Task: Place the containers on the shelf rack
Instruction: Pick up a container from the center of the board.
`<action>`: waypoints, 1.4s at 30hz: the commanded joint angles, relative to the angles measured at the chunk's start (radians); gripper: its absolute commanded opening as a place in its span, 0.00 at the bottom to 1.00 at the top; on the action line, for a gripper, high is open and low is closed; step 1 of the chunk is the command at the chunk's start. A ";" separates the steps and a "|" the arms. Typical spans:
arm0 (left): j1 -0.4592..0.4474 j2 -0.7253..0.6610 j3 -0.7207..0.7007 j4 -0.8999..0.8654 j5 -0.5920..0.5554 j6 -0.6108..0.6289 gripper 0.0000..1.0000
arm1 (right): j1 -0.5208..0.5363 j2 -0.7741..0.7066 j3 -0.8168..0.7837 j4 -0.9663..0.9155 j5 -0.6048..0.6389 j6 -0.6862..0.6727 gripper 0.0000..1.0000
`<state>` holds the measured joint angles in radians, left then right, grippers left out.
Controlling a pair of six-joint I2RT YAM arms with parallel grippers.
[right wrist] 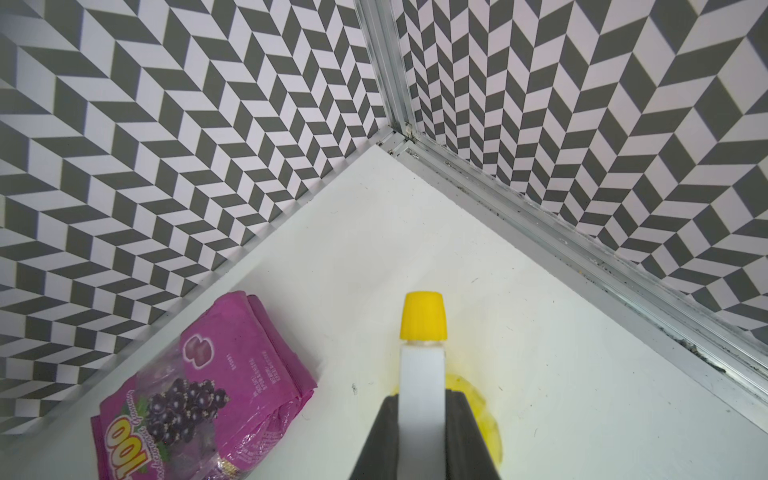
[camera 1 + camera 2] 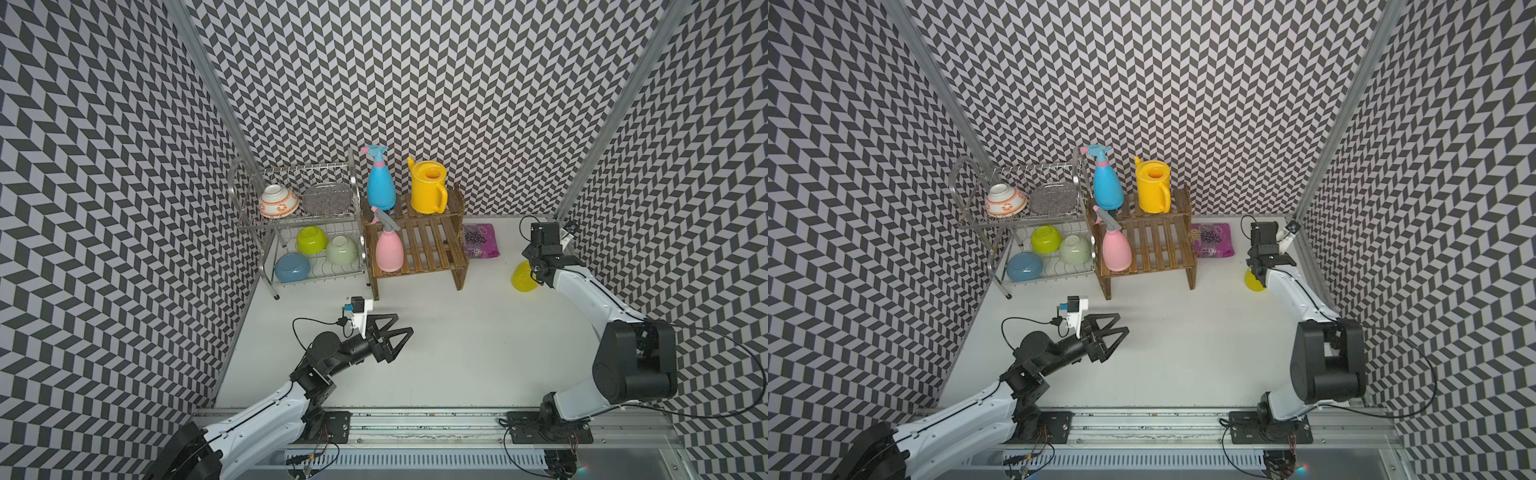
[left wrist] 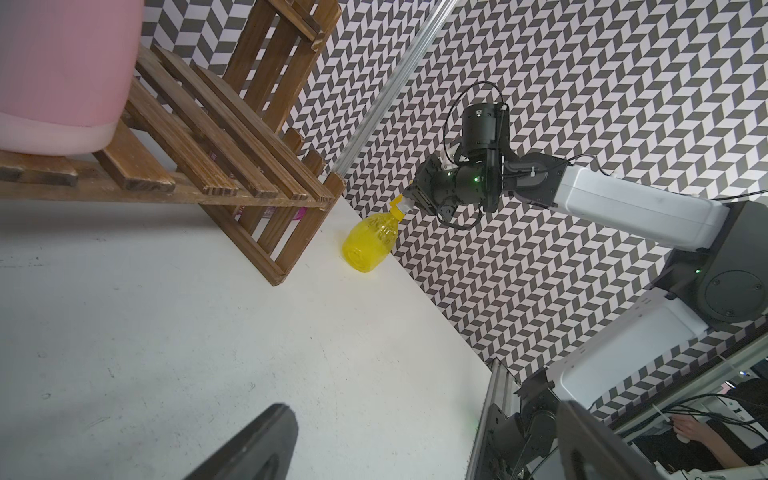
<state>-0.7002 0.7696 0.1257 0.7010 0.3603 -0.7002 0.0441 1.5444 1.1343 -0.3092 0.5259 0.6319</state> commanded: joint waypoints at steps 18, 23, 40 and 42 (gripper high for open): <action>-0.003 -0.050 -0.009 -0.025 -0.027 0.022 1.00 | -0.013 -0.482 -0.345 0.218 -0.338 -0.157 0.00; -0.004 -0.047 -0.011 -0.022 -0.033 0.032 0.99 | -0.012 -0.589 -0.376 0.161 -0.566 -0.237 0.00; -0.047 0.044 -0.003 0.114 0.053 0.105 0.97 | -0.003 -0.726 -0.622 0.337 -1.299 -0.398 0.00; -0.067 0.090 0.013 0.143 0.080 0.117 0.97 | 0.014 -0.717 -0.633 0.374 -1.357 -0.395 0.00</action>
<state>-0.7444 0.8192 0.1097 0.7708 0.3866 -0.6243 0.0418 0.8249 0.5121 -0.0689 -0.6662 0.2611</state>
